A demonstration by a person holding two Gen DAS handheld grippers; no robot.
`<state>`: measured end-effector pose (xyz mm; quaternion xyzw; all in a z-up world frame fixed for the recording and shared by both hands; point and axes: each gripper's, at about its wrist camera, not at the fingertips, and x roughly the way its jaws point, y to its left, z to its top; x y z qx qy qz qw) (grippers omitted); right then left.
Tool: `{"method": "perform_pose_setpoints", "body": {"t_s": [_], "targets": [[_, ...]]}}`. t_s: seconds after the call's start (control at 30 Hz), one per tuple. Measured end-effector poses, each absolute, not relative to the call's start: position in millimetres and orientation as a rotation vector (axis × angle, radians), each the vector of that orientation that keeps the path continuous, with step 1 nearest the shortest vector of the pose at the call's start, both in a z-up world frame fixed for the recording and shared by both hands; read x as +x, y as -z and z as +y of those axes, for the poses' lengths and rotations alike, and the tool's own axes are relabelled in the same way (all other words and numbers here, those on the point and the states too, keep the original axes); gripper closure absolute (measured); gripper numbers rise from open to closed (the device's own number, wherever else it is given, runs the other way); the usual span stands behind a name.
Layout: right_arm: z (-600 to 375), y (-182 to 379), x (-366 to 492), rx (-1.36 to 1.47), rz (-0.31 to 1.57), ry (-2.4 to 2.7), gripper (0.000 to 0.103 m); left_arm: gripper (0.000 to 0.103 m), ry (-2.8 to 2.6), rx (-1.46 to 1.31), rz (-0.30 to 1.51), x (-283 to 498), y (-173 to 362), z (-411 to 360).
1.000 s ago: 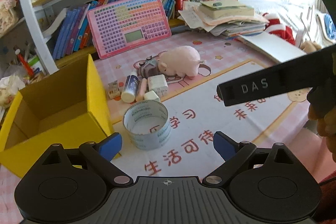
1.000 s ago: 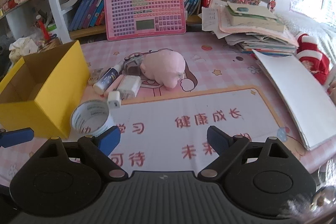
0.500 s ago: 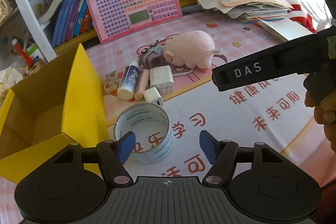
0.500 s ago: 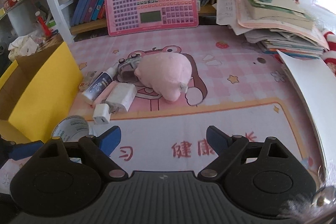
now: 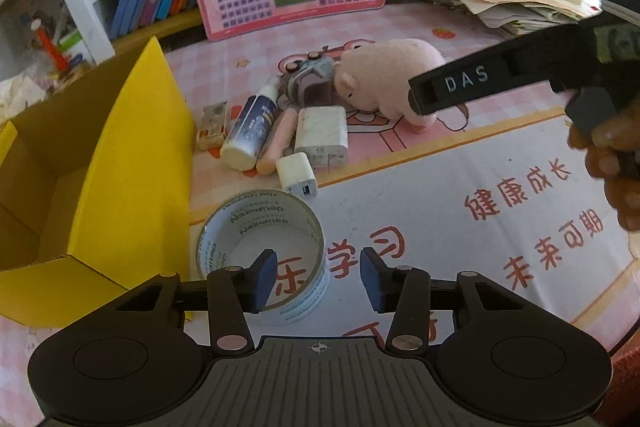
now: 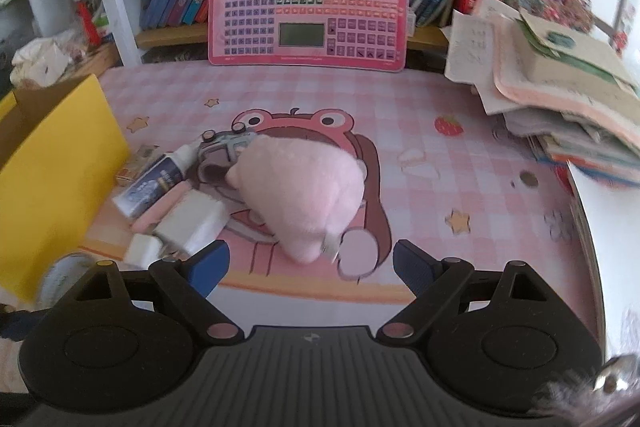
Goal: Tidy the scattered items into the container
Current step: 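Close the right gripper on the pink pig while the left gripper grasps the tape roll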
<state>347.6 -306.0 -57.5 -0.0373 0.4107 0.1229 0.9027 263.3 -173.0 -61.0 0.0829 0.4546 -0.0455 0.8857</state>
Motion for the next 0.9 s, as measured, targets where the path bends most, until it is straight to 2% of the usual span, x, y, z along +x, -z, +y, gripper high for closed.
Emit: {"method": "perform_pose_setpoints", "body": {"t_s": [0.23, 0.6, 0.77, 0.9], "targets": [[-296.2, 69.2, 375.6, -0.13, 0.864, -0.308, 0.014, 0.062, 0.061, 0.134, 0.987, 273.6, 67.0, -171.3], [-285.2, 83.2, 403.7, -0.228, 0.862, -0.34, 0.013, 0.076, 0.032, 0.071, 1.034, 283.2, 73.1, -164.2], [-282.6, 88.5, 414.4, -0.255, 0.868, -0.346, 0.013, 0.078, 0.035, 0.063, 1.032, 284.6, 73.5, -163.2], [-278.4, 91.4, 417.9, -0.272, 0.866, -0.358, 0.014, 0.086, 0.049, 0.06, 1.031, 284.7, 73.7, -163.6]]}}
